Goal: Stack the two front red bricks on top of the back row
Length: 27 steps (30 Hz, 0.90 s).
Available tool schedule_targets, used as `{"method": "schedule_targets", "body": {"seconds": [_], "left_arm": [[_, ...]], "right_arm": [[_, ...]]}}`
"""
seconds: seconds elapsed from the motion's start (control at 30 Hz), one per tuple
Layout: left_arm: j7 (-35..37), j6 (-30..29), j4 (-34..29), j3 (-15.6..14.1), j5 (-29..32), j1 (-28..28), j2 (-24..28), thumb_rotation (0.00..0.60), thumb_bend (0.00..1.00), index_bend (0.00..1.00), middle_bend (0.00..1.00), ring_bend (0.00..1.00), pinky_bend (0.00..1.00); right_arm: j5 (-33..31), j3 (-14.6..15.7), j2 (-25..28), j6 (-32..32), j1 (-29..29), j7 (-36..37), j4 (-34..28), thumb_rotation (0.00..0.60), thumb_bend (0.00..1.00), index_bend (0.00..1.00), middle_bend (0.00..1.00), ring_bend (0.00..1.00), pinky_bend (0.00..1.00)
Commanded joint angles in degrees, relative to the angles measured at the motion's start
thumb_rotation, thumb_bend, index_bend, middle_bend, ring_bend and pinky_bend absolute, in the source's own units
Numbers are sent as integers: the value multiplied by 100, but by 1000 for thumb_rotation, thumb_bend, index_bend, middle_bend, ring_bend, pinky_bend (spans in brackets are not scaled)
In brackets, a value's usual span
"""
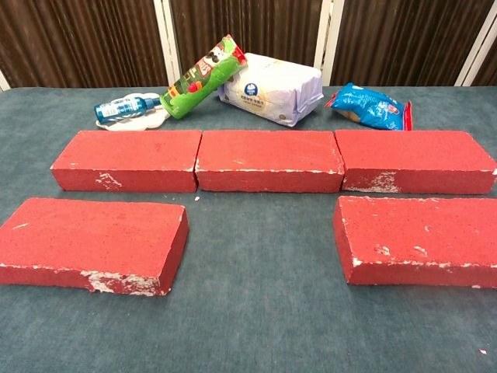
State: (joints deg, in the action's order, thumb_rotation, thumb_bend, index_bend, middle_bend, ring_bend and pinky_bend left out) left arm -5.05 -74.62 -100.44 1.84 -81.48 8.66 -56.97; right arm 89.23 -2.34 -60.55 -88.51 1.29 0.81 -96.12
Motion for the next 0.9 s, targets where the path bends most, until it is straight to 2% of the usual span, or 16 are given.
{"method": "schedule_targets", "body": {"seconds": [0.03,0.2,0.23,0.33,0.37,0.53,0.67,0.9], "left_arm": [[-13,554,-586,-122,-175,319,695,600,201,0,0,0,96],[-307,652,-1237,-153,-165,398,1188,600,190,0,0,0,86],[-364,615,-1346,-152,-160,388,1215,600,165,0,0,0,86],[-789,514,-1714,-159,-90,362,1167,600,0,0,0,0,84],[-953,536,-1843,-173,-67,376,1132,600,0,0,0,0,84],[-2260,979,-2514,-234,287,684,811,600,0,0,0,0,78],[-3329,1271,-2796,-240,888,1016,327,600,0,0,0,0,74],[-4286,1067,-2931,-223,1674,1305,-422,600,0,0,0,0,74]], "right_arm": [[157,80,-74,110,69,-245,-53,600,0,129,26,0,0],[246,116,-122,20,28,-357,-118,600,0,128,26,0,0],[239,112,-126,1,17,-361,-126,600,0,128,26,0,0],[174,94,-137,6,7,-372,-143,600,0,128,26,0,0],[157,97,-131,34,13,-369,-145,600,0,127,26,0,0],[126,72,-93,28,15,-365,-166,600,0,124,26,0,0],[189,15,-154,-191,-39,-221,-65,600,0,124,26,0,0],[97,-63,-198,-256,-57,-88,6,600,0,124,26,0,0]]}}
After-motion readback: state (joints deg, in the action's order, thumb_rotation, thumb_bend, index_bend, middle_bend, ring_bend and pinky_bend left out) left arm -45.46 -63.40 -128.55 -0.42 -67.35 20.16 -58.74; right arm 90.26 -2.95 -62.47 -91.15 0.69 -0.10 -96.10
